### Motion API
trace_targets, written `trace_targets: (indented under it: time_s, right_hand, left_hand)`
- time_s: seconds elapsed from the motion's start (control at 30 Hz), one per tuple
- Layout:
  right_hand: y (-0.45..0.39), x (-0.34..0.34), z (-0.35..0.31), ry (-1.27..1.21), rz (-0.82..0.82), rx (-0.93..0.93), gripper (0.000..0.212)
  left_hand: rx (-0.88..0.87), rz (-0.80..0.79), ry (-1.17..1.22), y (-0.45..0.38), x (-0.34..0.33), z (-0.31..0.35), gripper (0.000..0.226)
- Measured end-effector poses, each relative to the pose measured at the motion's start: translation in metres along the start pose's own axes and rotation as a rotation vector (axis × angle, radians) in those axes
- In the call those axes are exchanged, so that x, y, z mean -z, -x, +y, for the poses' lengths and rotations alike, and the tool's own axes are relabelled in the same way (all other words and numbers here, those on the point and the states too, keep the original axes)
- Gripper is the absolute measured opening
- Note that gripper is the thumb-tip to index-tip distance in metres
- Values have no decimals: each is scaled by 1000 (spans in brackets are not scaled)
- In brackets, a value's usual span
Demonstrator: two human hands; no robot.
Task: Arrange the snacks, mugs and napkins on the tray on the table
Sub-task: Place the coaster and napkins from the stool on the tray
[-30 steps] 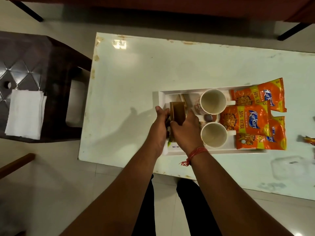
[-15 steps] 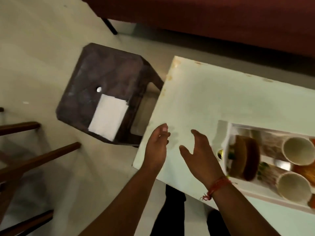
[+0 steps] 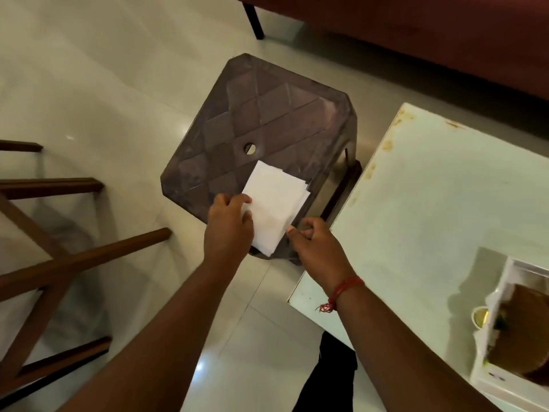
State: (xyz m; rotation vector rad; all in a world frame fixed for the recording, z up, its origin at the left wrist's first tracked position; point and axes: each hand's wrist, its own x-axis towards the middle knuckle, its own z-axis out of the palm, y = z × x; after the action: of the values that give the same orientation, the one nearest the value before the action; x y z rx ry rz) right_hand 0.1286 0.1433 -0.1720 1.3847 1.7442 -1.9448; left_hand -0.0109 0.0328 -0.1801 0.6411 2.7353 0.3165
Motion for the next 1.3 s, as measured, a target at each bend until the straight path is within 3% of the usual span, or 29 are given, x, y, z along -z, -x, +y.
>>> trace_targets:
  time_s: [0.13, 0.3, 0.37, 0.47, 0.53, 0.63, 0.73, 0.8, 1.0, 1.2, 1.3]
  right_hand:
    - [-12, -17, 0, -103, 88, -27, 31]
    - [-25, -18, 5, -87, 208, -8, 32]
    - [-28, -13, 10, -89, 187, -9, 28]
    - [-25, -2, 20, -184, 91, -32, 14]
    - [-16, 6, 30, -305, -19, -85, 11]
    - [0, 20, 48, -478, -179, -172, 24]
    - [18, 40, 67, -512, -273, -200, 34]
    - [30, 57, 80, -492, -270, -186, 38]
    - [68, 121, 121, -415, 15, -76, 16]
    - [112, 201, 161, -423, 293, -49, 9]
    - [136, 231, 174, -202, 510, 68, 13]
  left_hand:
    - [75, -92, 150, 10, -13, 3, 26]
    - [168, -78, 307, 51, -22, 13, 31]
    - [281, -6, 444, 67, -24, 17, 29]
    - [606, 27, 846, 85, -28, 21, 22]
    - [809, -66, 1196, 94, -31, 26, 18]
    - [854, -268, 1505, 102, -34, 32, 26]
    - [848, -525, 1586, 106, -34, 44, 42]
    - [781, -606, 1589, 110, -39, 54, 40]
    - [616, -627, 1509, 139, -72, 114, 29]
    - [515, -845, 1486, 184, -98, 189, 30]
    - [550, -898, 1491, 206, -108, 225, 34]
